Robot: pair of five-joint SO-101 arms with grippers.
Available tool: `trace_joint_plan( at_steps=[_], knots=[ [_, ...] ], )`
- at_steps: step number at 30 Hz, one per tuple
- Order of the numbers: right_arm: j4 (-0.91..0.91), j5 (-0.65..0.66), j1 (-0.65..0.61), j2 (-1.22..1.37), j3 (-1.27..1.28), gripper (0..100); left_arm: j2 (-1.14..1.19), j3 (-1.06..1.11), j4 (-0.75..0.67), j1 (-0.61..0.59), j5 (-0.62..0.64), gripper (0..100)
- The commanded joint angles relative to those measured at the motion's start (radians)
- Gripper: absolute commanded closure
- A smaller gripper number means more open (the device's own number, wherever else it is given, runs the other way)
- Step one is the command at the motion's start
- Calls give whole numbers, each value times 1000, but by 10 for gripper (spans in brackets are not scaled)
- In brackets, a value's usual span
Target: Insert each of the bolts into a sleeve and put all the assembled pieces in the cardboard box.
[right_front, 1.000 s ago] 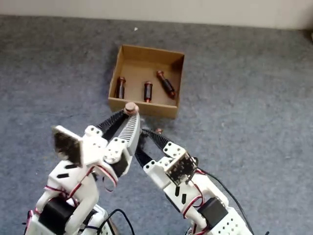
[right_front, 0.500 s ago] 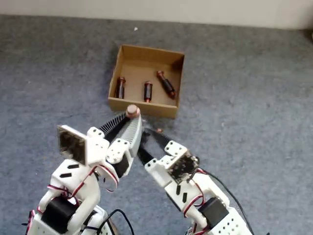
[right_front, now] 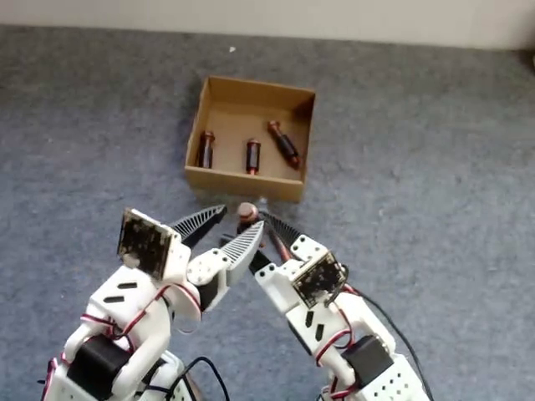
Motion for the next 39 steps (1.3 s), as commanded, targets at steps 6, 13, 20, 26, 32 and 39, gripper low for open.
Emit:
trace_joint_plan(
  at_steps=[6, 13, 20, 26, 32, 39],
  knots=[
    [-25, 2, 101, -12, 105, 993, -2, 2, 2, -249, -230, 787],
    [-25, 2, 122, -7, 105, 993, -4, 217, -5, -493, -321, 854],
    [-24, -20, 122, -4, 107, 993, -4, 394, -5, -613, -431, 958],
    [76, -210, 183, -7, 59, 993, -4, 472, -6, -607, -431, 958],
    [128, -209, 182, 2, -143, 993, -4, 530, -81, -607, -431, 958],
    [105, -207, 182, 193, -341, 993, -4, 547, -106, -607, -431, 958]
  ],
)
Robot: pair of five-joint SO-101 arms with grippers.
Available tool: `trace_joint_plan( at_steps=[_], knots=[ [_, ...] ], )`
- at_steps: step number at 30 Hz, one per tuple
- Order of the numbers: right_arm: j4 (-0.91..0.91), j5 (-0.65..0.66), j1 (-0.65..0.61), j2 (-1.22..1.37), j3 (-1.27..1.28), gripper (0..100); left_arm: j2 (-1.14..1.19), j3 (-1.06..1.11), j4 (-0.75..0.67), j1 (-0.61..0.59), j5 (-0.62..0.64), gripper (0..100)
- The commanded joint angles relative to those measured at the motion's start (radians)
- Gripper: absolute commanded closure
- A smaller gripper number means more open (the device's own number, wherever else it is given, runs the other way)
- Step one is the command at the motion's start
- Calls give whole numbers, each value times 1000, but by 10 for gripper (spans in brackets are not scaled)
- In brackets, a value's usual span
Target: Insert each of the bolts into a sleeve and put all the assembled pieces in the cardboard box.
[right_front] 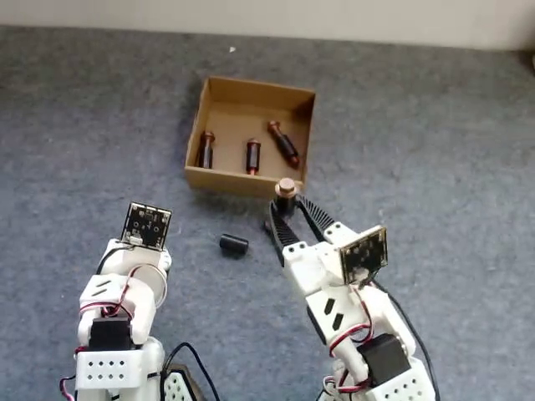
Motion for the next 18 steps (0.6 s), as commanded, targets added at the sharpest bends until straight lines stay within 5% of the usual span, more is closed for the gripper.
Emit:
trace_joint_plan(
  at_steps=[1, 18],
  knots=[
    [-58, -9, 18, 205, -193, 993, -8, 31, -25, -8, -8, 958],
    [-763, -9, 24, 1303, -591, 993, -8, 31, -25, -15, -8, 958]
  ],
)
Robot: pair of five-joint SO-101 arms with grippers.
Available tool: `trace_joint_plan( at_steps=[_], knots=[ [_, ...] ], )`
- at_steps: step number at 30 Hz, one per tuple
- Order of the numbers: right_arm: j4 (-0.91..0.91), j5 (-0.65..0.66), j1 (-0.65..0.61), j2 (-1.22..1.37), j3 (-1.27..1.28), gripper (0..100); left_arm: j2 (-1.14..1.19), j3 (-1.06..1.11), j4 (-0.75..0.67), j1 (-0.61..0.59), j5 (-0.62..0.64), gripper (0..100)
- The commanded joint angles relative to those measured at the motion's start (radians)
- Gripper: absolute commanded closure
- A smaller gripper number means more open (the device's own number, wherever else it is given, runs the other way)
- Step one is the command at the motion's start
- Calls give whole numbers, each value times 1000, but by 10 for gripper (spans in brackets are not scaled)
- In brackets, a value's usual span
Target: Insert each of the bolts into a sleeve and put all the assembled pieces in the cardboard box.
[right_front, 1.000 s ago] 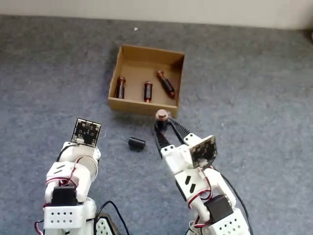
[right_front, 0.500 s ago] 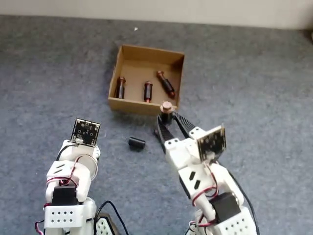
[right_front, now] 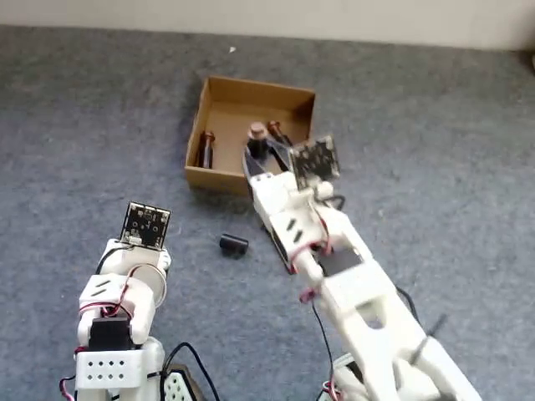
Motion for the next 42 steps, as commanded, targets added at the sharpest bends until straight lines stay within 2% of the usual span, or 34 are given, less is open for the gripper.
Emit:
trace_joint_plan(
  at_steps=[1, 8, 14, 16, 19, 21, 24, 31, 42],
  knots=[
    [-200, -9, 15, 226, -186, 993, -8, 31, -23, -10, -8, 958],
    [-269, -11, 45, 544, -331, 993, -8, 31, -23, -10, -8, 958],
    [-262, -11, 62, 705, -406, 991, -7, 31, -23, -10, -8, 958],
    [-260, -11, 62, 734, -407, 985, -7, 31, -23, -10, -8, 958],
    [-252, -11, 62, 751, -404, 913, -7, 31, -23, -10, -8, 958],
    [-185, -11, 62, 753, -406, 876, -7, 31, -23, -10, -8, 958],
    [-111, -14, 62, 750, -415, 875, -7, 31, -23, -10, -8, 958],
    [-99, -12, 61, 743, -421, 875, -7, 31, -23, -8, -8, 958],
    [453, -9, 19, 417, -430, 875, -7, 31, -23, -12, -8, 958]
  ],
)
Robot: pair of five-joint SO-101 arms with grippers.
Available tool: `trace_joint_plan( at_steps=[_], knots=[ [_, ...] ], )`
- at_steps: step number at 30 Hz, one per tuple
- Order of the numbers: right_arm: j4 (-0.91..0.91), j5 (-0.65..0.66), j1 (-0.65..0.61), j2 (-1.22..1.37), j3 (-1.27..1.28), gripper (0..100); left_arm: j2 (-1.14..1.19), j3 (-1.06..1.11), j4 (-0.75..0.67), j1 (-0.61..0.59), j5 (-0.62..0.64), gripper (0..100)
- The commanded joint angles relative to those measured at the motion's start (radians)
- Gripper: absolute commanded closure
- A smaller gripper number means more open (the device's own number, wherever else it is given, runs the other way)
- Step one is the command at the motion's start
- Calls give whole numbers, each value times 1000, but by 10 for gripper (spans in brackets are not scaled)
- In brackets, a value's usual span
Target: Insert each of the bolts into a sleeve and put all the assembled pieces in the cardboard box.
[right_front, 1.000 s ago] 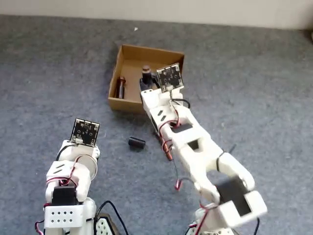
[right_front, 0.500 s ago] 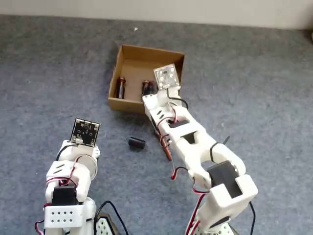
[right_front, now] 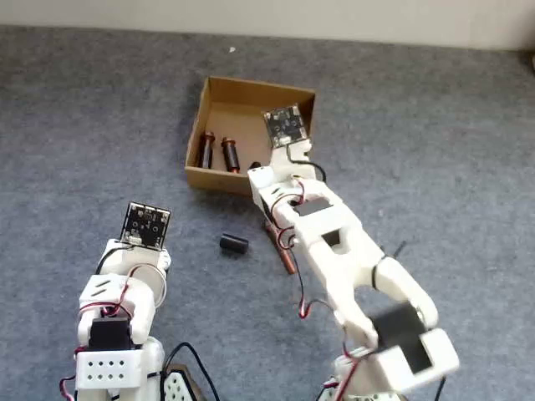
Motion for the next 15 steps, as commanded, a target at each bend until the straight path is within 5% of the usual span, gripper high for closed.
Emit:
trace_joint_plan(
  at_steps=[1, 9, 15],
  knots=[
    [237, 0, -44, -188, -61, 875, -7, 30, -23, -12, -8, 958],
    [581, 235, -196, -232, -61, 875, -7, 30, -23, -12, -8, 958],
    [628, 353, -255, -231, -61, 871, -7, 30, -23, -13, -8, 958]
  ],
)
